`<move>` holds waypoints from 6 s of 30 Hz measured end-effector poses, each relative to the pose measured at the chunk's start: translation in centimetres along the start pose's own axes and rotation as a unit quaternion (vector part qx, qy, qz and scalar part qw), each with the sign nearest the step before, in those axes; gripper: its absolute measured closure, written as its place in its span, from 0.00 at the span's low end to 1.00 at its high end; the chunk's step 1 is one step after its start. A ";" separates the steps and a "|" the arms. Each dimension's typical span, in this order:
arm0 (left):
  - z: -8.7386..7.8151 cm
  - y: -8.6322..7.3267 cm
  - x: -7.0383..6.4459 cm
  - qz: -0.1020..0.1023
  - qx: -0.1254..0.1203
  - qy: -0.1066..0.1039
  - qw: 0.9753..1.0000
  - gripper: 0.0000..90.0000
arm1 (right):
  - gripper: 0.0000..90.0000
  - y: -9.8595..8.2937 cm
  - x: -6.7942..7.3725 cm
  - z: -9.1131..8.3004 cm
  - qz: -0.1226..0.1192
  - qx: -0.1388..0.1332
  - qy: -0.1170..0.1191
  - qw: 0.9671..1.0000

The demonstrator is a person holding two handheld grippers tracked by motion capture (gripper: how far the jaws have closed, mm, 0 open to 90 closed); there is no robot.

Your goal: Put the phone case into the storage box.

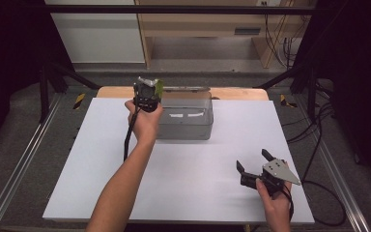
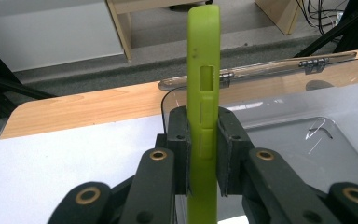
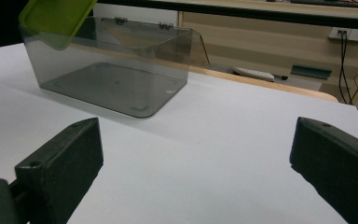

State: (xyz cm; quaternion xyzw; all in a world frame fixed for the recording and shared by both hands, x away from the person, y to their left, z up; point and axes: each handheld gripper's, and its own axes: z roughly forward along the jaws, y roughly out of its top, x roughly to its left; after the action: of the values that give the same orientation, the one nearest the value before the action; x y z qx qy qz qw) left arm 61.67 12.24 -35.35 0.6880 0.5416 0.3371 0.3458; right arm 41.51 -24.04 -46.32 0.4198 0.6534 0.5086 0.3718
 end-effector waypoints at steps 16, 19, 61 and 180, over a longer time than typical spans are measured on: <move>0.3 -0.6 -0.1 0.005 0.005 -0.006 1.000 0.86 | 0.03 0.0 0.1 0.0 0.000 0.001 0.000 1.000; 0.3 -0.7 -0.1 0.006 0.006 -0.007 1.000 0.86 | 0.03 0.0 0.1 0.0 0.000 0.001 0.000 1.000; 0.8 -1.1 -0.3 0.017 0.032 -0.024 0.999 0.86 | 0.03 -0.1 0.1 0.1 -0.001 0.007 0.002 1.000; 3.9 -1.5 -1.1 -0.005 0.096 -0.030 0.995 0.86 | 0.04 -0.3 0.3 0.6 0.008 0.022 0.002 1.000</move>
State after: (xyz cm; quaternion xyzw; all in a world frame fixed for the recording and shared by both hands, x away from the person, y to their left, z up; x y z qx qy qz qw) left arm 64.01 11.01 -38.82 0.7251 0.5647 0.2609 0.2955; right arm 41.93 -23.55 -46.74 0.4317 0.6619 0.4979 0.3573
